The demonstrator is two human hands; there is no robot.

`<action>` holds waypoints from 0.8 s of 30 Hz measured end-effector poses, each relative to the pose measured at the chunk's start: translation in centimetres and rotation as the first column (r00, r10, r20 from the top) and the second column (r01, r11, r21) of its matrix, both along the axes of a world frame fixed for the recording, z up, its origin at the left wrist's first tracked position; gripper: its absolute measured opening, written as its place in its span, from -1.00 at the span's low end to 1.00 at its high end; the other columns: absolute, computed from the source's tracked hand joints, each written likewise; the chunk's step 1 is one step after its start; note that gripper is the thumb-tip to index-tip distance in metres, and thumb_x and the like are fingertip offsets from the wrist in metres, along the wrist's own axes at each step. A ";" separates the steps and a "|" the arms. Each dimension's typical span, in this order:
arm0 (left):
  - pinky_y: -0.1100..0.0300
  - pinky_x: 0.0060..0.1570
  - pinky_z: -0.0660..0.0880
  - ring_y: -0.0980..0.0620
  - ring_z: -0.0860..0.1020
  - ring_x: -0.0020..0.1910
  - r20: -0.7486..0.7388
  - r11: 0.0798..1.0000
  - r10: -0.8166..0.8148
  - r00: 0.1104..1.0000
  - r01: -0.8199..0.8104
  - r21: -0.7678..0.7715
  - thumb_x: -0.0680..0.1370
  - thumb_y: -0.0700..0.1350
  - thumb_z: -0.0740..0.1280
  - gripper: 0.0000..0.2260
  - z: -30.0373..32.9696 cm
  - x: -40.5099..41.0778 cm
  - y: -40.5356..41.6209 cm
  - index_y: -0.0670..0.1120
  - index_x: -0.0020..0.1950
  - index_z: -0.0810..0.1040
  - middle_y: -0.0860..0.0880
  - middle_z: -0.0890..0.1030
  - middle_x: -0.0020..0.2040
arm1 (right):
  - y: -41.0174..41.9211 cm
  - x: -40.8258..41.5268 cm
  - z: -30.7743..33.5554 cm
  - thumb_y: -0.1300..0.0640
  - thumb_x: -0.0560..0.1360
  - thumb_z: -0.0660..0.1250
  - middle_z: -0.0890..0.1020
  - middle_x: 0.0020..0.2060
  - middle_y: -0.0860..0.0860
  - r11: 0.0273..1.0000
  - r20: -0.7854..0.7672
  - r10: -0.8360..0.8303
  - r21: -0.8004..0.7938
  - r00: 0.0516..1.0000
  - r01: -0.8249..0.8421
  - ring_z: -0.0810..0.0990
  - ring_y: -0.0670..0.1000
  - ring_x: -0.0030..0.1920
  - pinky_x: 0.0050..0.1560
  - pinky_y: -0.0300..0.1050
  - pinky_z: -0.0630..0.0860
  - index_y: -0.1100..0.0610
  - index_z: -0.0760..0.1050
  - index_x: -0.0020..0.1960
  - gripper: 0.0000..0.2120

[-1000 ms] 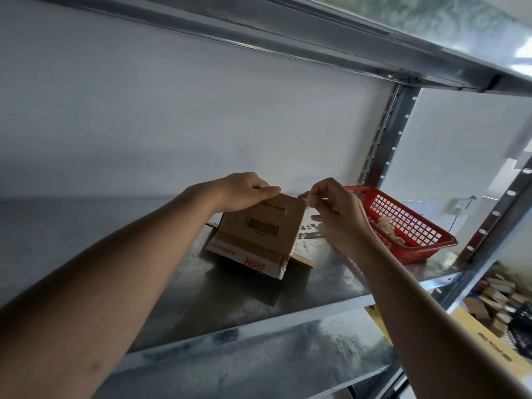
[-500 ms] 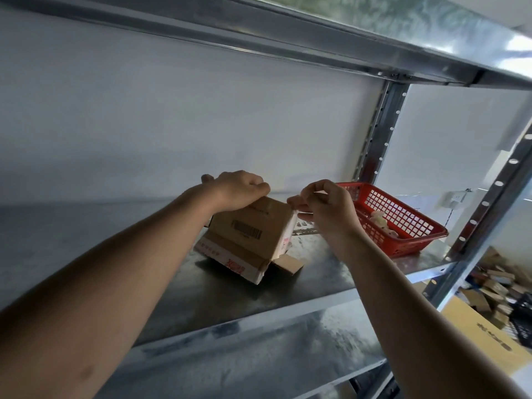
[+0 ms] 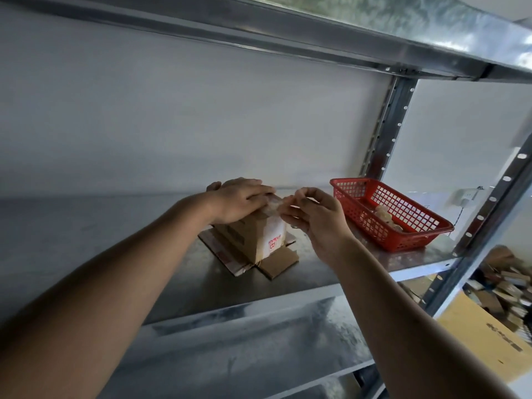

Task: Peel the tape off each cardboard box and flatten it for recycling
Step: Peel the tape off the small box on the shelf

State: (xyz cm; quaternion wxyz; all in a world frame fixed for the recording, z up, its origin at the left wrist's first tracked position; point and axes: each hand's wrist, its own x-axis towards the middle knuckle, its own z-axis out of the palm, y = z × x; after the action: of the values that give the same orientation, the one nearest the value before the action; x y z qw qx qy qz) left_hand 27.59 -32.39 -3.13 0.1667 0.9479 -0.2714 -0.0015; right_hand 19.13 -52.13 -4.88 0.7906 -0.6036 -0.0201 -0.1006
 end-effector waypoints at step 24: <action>-0.24 0.54 -0.05 0.06 0.31 0.50 0.010 0.998 0.039 0.999 -0.038 -0.056 0.69 0.24 0.14 -0.67 0.5 -1.8 -1.4 0.28 0.43 0.44 0.18 0.43 0.48 | -1.9 0.7 0.6 0.10 0.41 0.64 0.72 -0.04 -0.14 0.578 0.349 0.200 -0.796 0.915 0.177 0.70 -0.15 -0.10 -0.13 -0.22 0.64 -0.03 0.68 0.18 -0.63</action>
State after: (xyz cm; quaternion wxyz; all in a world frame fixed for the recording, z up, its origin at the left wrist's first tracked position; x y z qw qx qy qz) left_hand 25.81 -33.82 -2.61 0.1916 0.9480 -0.2539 0.0148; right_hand 19.79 -54.05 -4.29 0.4028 -0.8639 -0.2300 -0.1966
